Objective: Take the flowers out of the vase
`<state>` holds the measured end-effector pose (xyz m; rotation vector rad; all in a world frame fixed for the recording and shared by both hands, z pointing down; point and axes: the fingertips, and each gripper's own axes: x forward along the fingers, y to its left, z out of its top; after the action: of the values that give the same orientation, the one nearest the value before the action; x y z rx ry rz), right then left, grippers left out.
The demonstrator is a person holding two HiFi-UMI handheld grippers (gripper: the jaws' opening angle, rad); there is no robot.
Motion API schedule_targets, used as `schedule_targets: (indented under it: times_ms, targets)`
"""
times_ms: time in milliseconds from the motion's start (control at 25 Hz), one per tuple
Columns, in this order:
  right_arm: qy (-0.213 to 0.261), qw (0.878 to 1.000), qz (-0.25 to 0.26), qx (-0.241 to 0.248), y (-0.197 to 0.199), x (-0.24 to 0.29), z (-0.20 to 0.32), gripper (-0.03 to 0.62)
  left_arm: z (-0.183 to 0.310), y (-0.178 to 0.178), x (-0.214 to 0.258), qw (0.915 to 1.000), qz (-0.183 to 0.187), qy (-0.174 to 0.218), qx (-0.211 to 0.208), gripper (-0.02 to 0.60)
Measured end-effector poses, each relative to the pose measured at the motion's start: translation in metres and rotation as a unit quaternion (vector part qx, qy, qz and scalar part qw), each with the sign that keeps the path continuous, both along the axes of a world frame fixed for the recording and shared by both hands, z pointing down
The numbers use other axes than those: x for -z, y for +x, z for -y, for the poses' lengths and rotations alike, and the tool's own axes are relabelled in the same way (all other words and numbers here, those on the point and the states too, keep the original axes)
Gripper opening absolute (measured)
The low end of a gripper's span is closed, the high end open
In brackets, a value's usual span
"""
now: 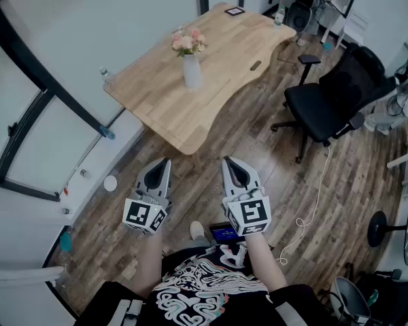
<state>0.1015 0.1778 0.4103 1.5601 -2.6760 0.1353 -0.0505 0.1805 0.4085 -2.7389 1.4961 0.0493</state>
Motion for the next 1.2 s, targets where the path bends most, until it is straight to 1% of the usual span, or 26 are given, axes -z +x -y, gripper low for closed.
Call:
schedule_targets:
  times_ms: [520,680,800,920,1000,1120,1200]
  targets:
    - [0.013,1.0,-0.006,-0.006,0.015,0.008,0.0,0.006,0.002,0.013,0.006,1.0,0.009,0.0,0.0,0.003]
    - [0.003,1.0,0.008,-0.009,0.022,0.007,0.002,0.006,0.003,0.016,0.011,1.0,0.008,0.005,0.002,0.003]
    - [-0.016,0.999,0.027,-0.009,0.027,0.003,0.006,0.006,0.007,0.019,0.013,0.9999,0.008,0.007,0.003,0.003]
    - [-0.036,0.999,0.02,0.01,0.026,-0.005,0.007,0.006,0.009,0.026,0.01,0.9999,0.009,0.004,0.003,0.003]
    - [-0.045,0.998,0.024,0.032,0.024,-0.008,0.002,0.008,0.007,0.033,0.007,0.9999,0.01,0.002,0.001,0.003]
    - [-0.029,0.995,0.053,0.078,0.017,0.001,-0.008,0.008,0.005,0.041,0.002,0.9999,0.01,-0.002,-0.002,0.003]
    - [-0.03,0.995,0.047,0.086,0.017,-0.002,-0.008,0.008,0.006,0.044,-0.002,0.9999,0.01,-0.005,-0.001,0.003]
